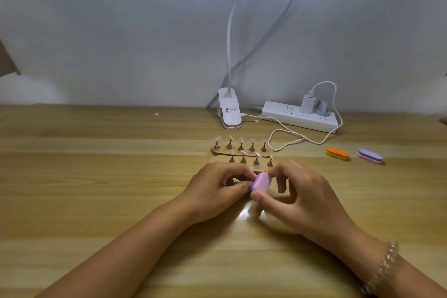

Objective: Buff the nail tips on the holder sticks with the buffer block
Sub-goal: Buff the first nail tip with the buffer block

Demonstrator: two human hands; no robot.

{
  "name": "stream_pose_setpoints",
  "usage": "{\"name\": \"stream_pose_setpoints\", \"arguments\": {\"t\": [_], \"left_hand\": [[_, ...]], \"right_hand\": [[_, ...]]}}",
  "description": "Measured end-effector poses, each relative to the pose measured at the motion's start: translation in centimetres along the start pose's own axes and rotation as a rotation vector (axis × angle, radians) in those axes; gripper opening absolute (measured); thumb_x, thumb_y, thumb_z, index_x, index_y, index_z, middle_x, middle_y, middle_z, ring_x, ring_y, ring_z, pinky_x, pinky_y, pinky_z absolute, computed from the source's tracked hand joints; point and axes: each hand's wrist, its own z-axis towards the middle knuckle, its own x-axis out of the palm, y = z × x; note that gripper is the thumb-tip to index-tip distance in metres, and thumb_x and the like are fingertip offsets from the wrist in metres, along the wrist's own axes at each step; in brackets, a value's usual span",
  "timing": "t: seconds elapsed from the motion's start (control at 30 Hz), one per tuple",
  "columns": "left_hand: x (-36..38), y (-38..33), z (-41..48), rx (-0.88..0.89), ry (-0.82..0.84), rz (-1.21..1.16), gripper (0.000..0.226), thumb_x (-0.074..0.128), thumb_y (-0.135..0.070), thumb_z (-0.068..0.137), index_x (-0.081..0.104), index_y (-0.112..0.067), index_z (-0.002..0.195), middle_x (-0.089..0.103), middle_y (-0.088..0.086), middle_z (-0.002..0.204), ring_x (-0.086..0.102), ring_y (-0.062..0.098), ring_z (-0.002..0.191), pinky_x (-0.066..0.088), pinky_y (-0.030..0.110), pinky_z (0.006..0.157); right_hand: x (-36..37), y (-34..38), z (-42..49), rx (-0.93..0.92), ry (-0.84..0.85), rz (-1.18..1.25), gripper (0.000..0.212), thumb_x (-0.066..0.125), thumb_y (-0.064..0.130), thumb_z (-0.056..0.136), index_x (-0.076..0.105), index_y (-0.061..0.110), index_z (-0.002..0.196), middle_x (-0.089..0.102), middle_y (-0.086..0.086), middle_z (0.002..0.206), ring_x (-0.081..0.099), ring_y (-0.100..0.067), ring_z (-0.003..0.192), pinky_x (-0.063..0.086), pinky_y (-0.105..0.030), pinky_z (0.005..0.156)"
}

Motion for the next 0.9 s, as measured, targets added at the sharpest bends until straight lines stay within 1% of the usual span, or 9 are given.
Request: {"name": "stream_pose_setpoints", "arguments": {"t": [0.13, 0.23, 0.3, 0.43, 0.53, 0.67, 0.73, 0.8, 0.9], "left_hand": [[0.1, 0.0, 0.2, -0.032, -0.008, -0.010, 0.011, 0.066, -0.023, 0.092, 0.076, -0.025, 0.096, 0.072, -0.013, 0.084, 0.055, 0.002, 0.063, 0.041, 0.028, 0.063], [0.0, 0.0, 0.0, -0.019, 0.003, -0.004, 0.013, 0.065, -0.017, 0.094, 0.075, -0.025, 0.094, 0.068, -0.018, 0.078, 0.053, -0.005, 0.059, 0.039, 0.025, 0.061], [0.0, 0.0, 0.1, -0.021, -0.001, 0.010, 0.015, 0.064, -0.015, 0.094, 0.075, -0.024, 0.096, 0.066, -0.020, 0.076, 0.052, -0.005, 0.059, 0.039, 0.024, 0.061], [0.0, 0.0, 0.2, -0.038, -0.002, -0.002, 0.012, 0.066, -0.019, 0.095, 0.076, -0.023, 0.100, 0.074, -0.008, 0.090, 0.060, 0.011, 0.068, 0.046, 0.031, 0.063], [0.0, 0.0, 0.0, -0.027, 0.014, -0.017, 0.012, 0.066, -0.020, 0.095, 0.076, -0.025, 0.100, 0.075, -0.008, 0.092, 0.054, 0.000, 0.063, 0.042, 0.025, 0.062], [0.1, -0.2, 0.1, -0.040, 0.000, 0.004, 0.012, 0.065, -0.030, 0.093, 0.075, -0.027, 0.099, 0.073, -0.012, 0.091, 0.053, 0.004, 0.063, 0.044, 0.031, 0.065], [0.1, -0.2, 0.1, -0.041, -0.009, 0.030, 0.019, 0.059, -0.035, 0.088, 0.074, -0.028, 0.098, 0.071, -0.015, 0.087, 0.051, 0.002, 0.063, 0.040, 0.028, 0.064], [0.1, -0.2, 0.0, -0.038, -0.013, 0.046, 0.022, 0.056, -0.035, 0.086, 0.073, -0.028, 0.098, 0.069, -0.016, 0.085, 0.050, 0.001, 0.064, 0.037, 0.025, 0.064], [0.1, -0.2, 0.1, -0.031, -0.026, 0.050, 0.012, 0.063, -0.031, 0.091, 0.073, -0.028, 0.097, 0.071, -0.014, 0.088, 0.053, 0.002, 0.067, 0.039, 0.026, 0.065]], "right_hand": [[-0.2, -0.5, 0.4, 0.108, -0.057, 0.046, 0.042, 0.063, 0.068, 0.070, 0.057, 0.028, 0.080, 0.052, 0.010, 0.072, 0.050, -0.008, 0.066, 0.041, -0.032, 0.058], [0.0, 0.0, 0.0, 0.023, -0.023, -0.068, 0.043, 0.058, 0.071, 0.073, 0.053, 0.029, 0.080, 0.048, 0.012, 0.073, 0.048, -0.009, 0.063, 0.037, -0.028, 0.052], [0.2, 0.1, -0.2, 0.000, 0.006, -0.097, 0.044, 0.056, 0.073, 0.072, 0.052, 0.030, 0.080, 0.048, 0.013, 0.073, 0.050, -0.010, 0.064, 0.038, -0.028, 0.051], [0.0, -0.7, 0.5, 0.121, -0.082, -0.028, 0.037, 0.063, 0.065, 0.071, 0.055, 0.030, 0.079, 0.053, 0.011, 0.072, 0.052, -0.006, 0.069, 0.043, -0.033, 0.058], [0.0, -0.7, 0.4, 0.079, -0.071, -0.021, 0.032, 0.068, 0.058, 0.071, 0.055, 0.031, 0.081, 0.051, 0.011, 0.071, 0.049, -0.006, 0.063, 0.034, -0.027, 0.054], [-0.3, -1.0, 0.5, 0.156, -0.086, 0.097, 0.043, 0.067, 0.068, 0.065, 0.060, 0.029, 0.079, 0.055, 0.009, 0.069, 0.050, -0.006, 0.062, 0.038, -0.029, 0.056], [0.0, -0.4, 0.2, 0.080, -0.049, 0.063, 0.049, 0.064, 0.074, 0.067, 0.059, 0.027, 0.080, 0.053, 0.011, 0.069, 0.050, -0.007, 0.063, 0.037, -0.028, 0.054], [0.3, 0.1, 0.0, 0.010, -0.009, 0.009, 0.046, 0.061, 0.073, 0.069, 0.056, 0.028, 0.081, 0.051, 0.013, 0.069, 0.051, -0.008, 0.064, 0.038, -0.029, 0.053], [-0.1, -0.3, 0.5, 0.097, -0.056, 0.039, 0.050, 0.058, 0.077, 0.068, 0.058, 0.028, 0.080, 0.054, 0.011, 0.069, 0.052, -0.006, 0.064, 0.040, -0.032, 0.056]]}}
